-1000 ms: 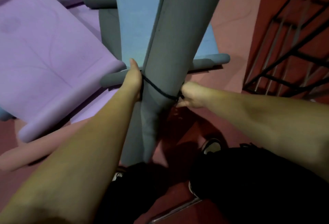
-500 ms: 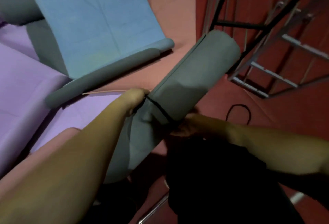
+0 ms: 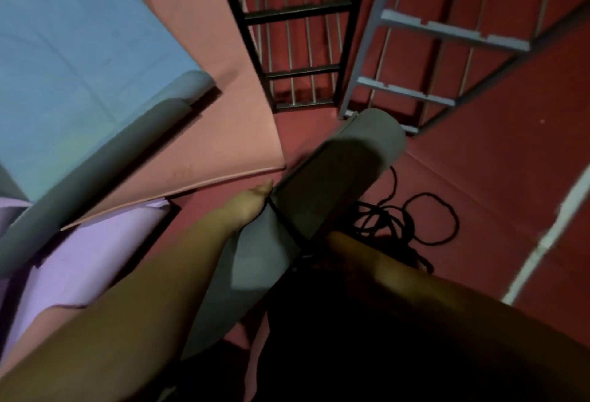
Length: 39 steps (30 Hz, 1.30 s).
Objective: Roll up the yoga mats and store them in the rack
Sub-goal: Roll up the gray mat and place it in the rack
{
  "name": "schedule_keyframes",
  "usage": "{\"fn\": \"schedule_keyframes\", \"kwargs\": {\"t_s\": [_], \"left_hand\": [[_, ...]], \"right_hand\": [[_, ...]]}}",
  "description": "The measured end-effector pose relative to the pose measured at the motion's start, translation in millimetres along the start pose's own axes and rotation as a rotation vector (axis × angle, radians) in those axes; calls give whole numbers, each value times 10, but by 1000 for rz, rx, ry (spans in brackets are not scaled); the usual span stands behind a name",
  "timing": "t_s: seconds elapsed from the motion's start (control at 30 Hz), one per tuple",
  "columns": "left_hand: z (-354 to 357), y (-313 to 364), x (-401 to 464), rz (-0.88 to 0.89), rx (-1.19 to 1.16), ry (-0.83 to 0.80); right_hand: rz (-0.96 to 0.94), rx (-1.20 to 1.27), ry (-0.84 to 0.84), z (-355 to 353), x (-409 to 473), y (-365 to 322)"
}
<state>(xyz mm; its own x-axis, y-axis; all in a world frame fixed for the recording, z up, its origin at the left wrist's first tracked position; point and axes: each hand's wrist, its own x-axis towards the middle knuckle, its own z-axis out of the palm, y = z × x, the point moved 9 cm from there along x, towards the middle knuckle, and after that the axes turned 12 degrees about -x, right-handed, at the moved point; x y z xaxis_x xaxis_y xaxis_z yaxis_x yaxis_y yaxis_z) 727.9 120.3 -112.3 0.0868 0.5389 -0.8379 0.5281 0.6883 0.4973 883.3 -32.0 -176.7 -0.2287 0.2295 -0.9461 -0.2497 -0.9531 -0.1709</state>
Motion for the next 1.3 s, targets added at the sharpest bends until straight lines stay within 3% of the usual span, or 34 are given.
{"fn": "schedule_keyframes", "kwargs": {"t_s": [0.3,0.53,0.8,1.0,1.13,1.3], "left_hand": [[505,407,378,160,47,-46],[524,149,381,33,11,-61],[646,513,420,80,-61,-19],[809,874,582,142,-96,-31],[984,1101,699,194,-133,-106],[1121,1431,734,242,-301,-167]], "right_hand": [[75,-83,37,-566,149,-334],[64,-69,34,-688,284,-190],[-62,-143,80,-870,273,-637],[-178,110,148,-1154,512,-882],[-249,226,142,-1177,195,-1218],[-437,227,317,-1413,164,-1702]]}}
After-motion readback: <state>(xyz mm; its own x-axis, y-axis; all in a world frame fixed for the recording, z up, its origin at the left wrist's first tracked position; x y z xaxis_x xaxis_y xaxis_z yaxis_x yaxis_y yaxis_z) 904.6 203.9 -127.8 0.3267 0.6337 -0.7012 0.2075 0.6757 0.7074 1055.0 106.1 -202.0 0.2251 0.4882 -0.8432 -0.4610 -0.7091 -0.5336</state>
